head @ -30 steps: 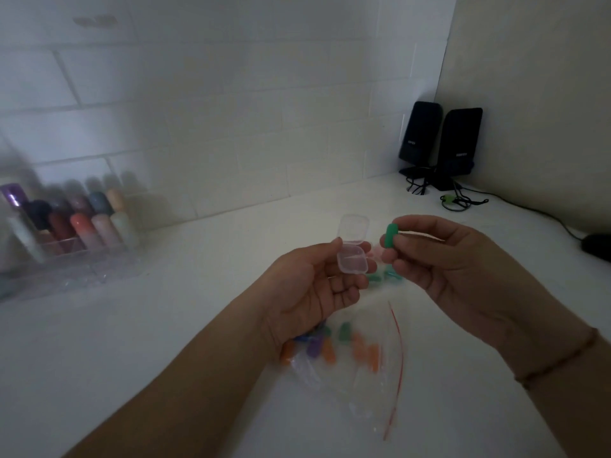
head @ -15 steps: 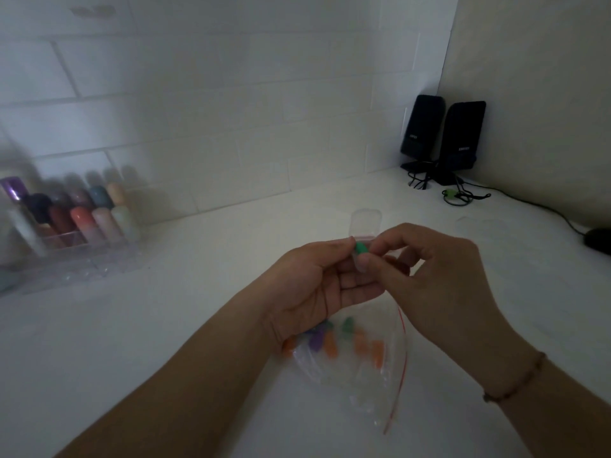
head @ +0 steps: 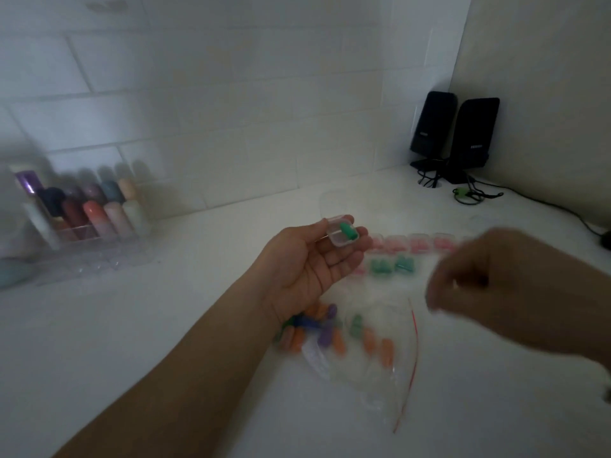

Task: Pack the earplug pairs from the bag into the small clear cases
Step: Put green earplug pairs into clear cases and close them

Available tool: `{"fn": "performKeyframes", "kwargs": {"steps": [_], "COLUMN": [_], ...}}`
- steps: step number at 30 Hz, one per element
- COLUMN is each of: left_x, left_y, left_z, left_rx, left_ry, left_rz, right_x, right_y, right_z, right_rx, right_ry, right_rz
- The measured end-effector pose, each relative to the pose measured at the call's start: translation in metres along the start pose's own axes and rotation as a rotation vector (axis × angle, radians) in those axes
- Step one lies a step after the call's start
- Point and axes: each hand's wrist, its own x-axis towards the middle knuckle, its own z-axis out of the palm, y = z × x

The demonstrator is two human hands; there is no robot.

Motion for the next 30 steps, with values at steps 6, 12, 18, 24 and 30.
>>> {"fn": "performKeyframes", "kwargs": {"steps": [6, 12, 18, 24, 30], "left_x": [0.002, 0.002, 0.002, 0.001, 0.0], "left_y": [0.001, -0.003, -0.005, -0.005, -0.003], "left_z": [-0.004, -0.001, -0.002, -0.001, -0.001], "left_rx": [-0.048, -0.021, -0.006, 0.002, -0.037], "left_ry": [0.027, 0.068, 0.07, 0.063, 0.035], "left_rz": [-0.016, -0.046, -0.058, -0.07, -0.077], "right_x": [-0.002, -0.001, 0.01, 0.012, 0.01], "right_y": [-0.015, -0.016, -0.02, -0.021, -0.007], "right_z": [0.019, 0.054, 0.077, 0.073, 0.024], "right_rx": [-0.228, -0.36, -0.516, -0.531, 0.275], "right_ry": [-0.33, -0.157, 0.013, 0.182, 0.06], "right_rz": [-0.013, -0.095, 0.001, 0.005, 0.051]}}
